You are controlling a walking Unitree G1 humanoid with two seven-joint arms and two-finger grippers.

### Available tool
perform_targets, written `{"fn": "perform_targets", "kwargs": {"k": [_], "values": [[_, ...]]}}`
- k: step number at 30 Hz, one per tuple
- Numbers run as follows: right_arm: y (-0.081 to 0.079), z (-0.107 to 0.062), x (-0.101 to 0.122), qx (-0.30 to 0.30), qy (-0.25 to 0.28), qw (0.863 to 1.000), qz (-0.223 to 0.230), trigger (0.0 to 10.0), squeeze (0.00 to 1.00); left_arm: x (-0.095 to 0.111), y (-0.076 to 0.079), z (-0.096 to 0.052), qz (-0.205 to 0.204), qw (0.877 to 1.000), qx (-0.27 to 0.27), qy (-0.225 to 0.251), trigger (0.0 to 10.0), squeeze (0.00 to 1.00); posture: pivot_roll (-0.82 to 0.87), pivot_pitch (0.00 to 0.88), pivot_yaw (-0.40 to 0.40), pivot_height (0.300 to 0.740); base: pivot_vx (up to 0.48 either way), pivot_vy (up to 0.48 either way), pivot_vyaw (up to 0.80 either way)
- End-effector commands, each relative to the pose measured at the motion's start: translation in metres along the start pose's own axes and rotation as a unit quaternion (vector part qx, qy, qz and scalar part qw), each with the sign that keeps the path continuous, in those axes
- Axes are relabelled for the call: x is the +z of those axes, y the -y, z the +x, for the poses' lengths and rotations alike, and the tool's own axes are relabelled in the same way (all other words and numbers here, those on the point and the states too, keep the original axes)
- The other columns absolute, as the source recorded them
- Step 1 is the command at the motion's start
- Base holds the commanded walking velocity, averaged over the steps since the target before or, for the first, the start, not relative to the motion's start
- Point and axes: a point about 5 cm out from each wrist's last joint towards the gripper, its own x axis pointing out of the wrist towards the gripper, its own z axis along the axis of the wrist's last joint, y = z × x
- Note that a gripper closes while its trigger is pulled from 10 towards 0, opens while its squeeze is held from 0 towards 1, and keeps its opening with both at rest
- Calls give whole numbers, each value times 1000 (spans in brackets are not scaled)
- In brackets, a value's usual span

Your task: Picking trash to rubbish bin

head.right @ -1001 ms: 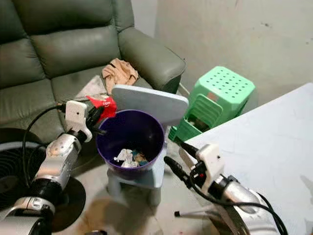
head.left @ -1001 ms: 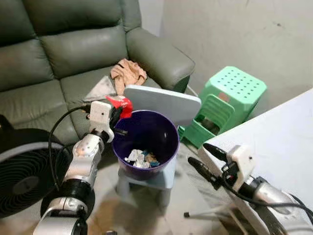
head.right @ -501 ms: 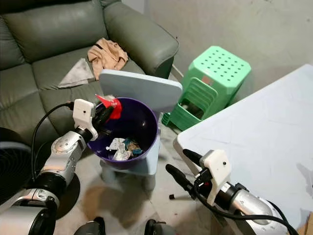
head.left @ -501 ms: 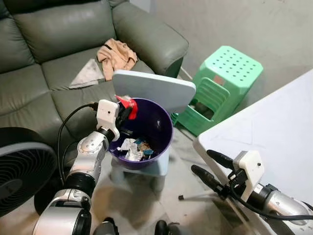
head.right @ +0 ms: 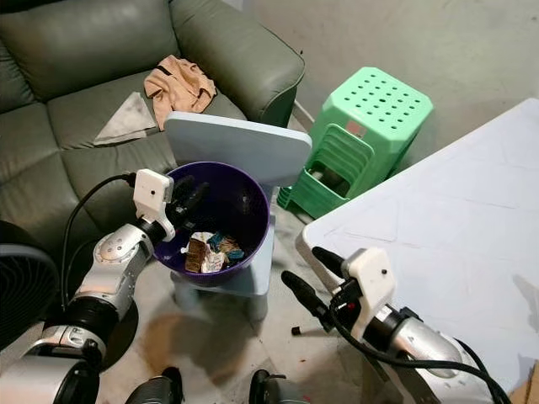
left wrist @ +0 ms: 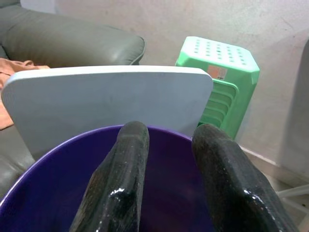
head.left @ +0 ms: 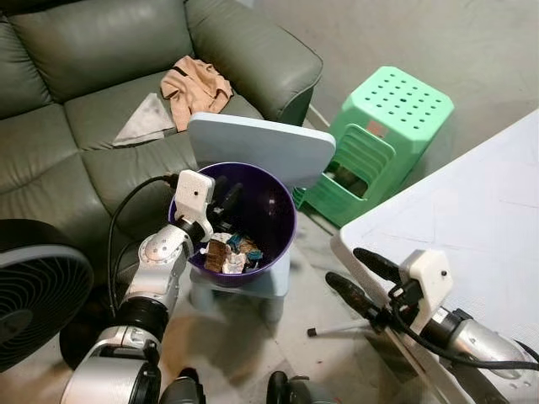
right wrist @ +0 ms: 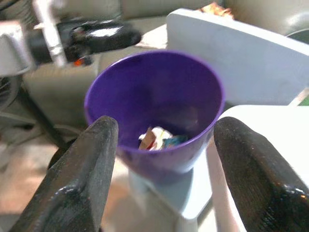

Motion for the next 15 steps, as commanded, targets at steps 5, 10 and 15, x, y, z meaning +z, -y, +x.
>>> {"fn": "perform_targets", "kwargs": {"k": [5,10,15], "values": [[15,14,-4,-62,35,997,24,10000,0,16,16,-3,-11,999,-2,45,10000,1000,21,187,-61,740,0,0,0],[30,33,-6,-137,67,986,66,10000,0,29,29,-9,-15,997,1,72,10000,922,83,126,-35,740,0,0,0],[39,53,-8,-208,90,971,77,10000,0,36,42,-20,-24,996,16,78,10000,0,112,80,-23,740,0,0,0]]}}
